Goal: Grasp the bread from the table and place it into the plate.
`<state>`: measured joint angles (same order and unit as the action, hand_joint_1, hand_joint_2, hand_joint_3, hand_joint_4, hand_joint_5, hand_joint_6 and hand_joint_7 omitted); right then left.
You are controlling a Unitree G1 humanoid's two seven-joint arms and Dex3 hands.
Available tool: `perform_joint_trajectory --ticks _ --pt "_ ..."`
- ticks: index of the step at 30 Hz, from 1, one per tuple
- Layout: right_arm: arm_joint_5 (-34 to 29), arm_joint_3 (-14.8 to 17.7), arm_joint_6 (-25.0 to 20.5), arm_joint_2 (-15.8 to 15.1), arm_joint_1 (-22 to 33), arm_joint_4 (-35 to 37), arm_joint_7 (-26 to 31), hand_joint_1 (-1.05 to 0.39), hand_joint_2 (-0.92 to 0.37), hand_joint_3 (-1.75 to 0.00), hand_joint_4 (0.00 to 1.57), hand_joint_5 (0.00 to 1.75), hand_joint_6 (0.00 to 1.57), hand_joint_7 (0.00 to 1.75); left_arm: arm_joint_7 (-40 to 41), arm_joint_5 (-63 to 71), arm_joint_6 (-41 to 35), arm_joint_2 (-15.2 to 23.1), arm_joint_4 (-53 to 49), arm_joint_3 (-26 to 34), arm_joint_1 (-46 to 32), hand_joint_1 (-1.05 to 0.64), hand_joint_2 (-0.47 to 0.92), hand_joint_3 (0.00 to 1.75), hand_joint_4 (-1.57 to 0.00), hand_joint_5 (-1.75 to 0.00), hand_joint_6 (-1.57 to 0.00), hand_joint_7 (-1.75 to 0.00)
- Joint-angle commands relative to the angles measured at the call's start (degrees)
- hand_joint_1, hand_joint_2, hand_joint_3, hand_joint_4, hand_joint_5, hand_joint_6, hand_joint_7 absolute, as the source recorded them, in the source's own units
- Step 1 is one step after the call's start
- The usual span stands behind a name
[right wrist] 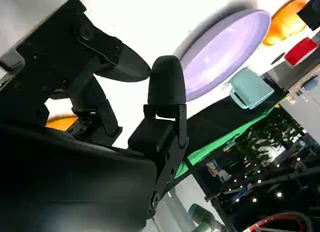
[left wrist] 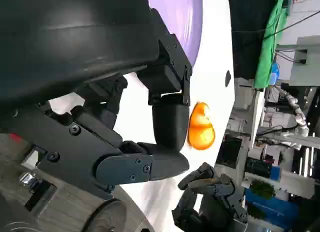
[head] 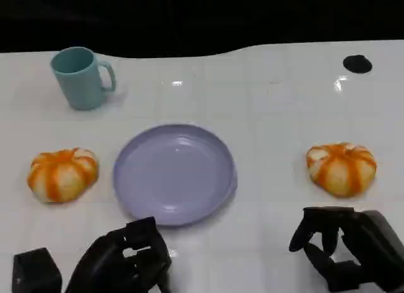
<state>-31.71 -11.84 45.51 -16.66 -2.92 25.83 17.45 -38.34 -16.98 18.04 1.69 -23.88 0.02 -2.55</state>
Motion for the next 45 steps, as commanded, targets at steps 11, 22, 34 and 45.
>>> perform_joint_trajectory --ticks 11,22,34,45 --pt "0.9 0.38 -0.05 -0.38 0.04 0.2 -0.14 -0.24 -0.31 -1.3 0.88 1.69 0.9 1.19 0.09 0.07 0.35 0.71 0.5 0.4 0.3 -0.6 0.7 0.61 -0.78 -1.75 -0.75 -1.44" --pt "0.48 0.33 0.25 -0.51 -0.18 0.35 0.19 -0.23 -0.31 -1.29 0.88 1.69 0.9 1.19 -0.03 -0.3 -0.04 0.8 0.52 0.4 0.35 -0.6 0.69 0.61 -0.78 -1.75 -0.76 -1.43" --pt "0.63 1.13 0.48 0.23 -0.72 0.02 2.02 -0.23 -0.43 -1.09 0.83 1.71 0.83 1.13 0.01 -0.19 0.16 0.77 0.11 0.43 0.61 -0.6 0.69 0.6 -0.79 -1.75 -0.77 -1.42" --pt "0.01 3.4 -0.86 0.27 -1.37 -2.76 3.83 -0.3 -0.77 -0.4 0.77 1.32 0.89 0.61 -0.13 -0.29 0.04 0.78 0.1 0.43 0.7 -0.59 0.69 0.6 -0.79 -1.75 -0.77 -1.43"
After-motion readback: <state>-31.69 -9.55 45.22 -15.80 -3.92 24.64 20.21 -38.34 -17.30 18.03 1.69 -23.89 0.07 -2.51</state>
